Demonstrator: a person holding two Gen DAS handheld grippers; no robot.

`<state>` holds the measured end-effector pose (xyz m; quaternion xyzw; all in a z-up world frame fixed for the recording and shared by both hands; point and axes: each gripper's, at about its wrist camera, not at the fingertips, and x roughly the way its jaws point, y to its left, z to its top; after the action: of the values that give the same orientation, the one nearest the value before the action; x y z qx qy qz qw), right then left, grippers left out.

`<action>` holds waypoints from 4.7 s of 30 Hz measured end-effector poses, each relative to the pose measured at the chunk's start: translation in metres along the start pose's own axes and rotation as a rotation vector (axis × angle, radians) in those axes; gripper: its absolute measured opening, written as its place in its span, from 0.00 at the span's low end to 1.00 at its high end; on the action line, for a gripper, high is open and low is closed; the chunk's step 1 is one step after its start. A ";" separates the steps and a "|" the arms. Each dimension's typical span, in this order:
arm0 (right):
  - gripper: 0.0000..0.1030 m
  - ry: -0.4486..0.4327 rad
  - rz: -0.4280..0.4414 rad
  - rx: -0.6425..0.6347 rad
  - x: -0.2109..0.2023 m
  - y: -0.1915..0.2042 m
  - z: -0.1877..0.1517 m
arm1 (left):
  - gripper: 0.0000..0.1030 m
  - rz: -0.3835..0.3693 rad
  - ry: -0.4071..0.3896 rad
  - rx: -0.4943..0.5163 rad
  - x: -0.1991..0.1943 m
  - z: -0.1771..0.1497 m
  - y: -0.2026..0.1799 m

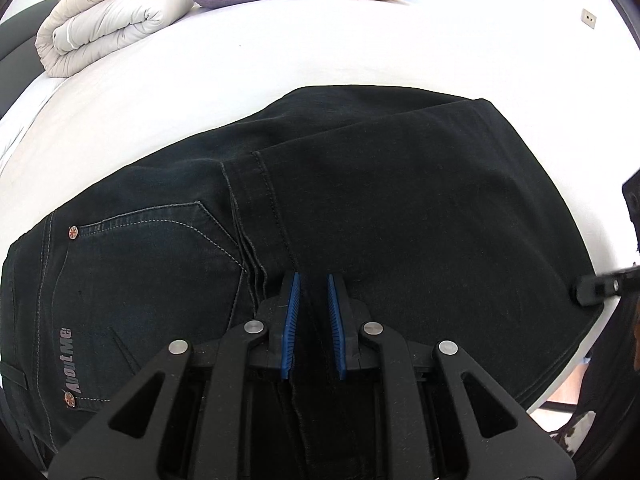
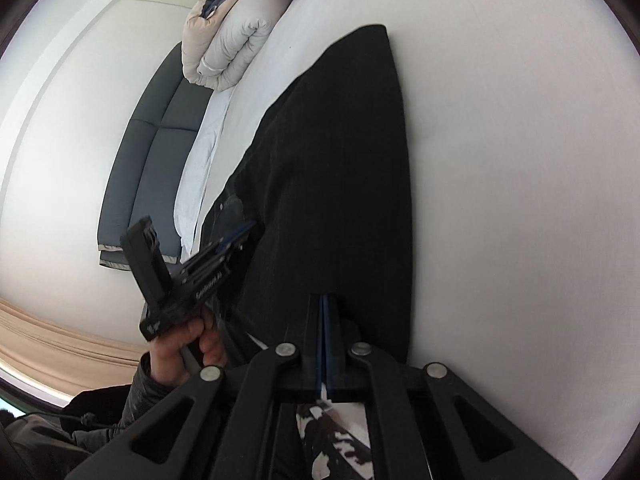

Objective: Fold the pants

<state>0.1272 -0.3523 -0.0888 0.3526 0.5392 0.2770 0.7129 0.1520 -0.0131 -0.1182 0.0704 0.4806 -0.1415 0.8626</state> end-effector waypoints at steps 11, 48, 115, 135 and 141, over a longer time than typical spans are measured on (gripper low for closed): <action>0.00 -0.064 0.017 0.026 0.010 -0.009 -0.021 | 0.14 -0.019 -0.010 -0.026 -0.003 -0.002 0.005; 0.00 -0.115 -0.042 0.078 0.003 0.000 -0.034 | 0.83 -0.543 -0.484 -1.318 -0.082 -0.214 0.234; 0.67 -0.014 0.104 -0.040 0.119 0.105 0.063 | 0.10 -0.222 -0.488 -0.685 -0.145 -0.012 0.158; 0.71 0.029 0.111 0.041 0.037 0.023 0.088 | 0.09 -0.110 -0.258 0.170 -0.063 0.043 -0.126; 0.27 0.052 0.018 0.017 0.037 0.015 0.084 | 0.09 -0.084 -0.283 0.256 -0.069 0.019 -0.135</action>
<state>0.2182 -0.3316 -0.0834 0.3562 0.5565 0.2881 0.6931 0.0911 -0.1346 -0.0475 0.1387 0.3350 -0.2457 0.8990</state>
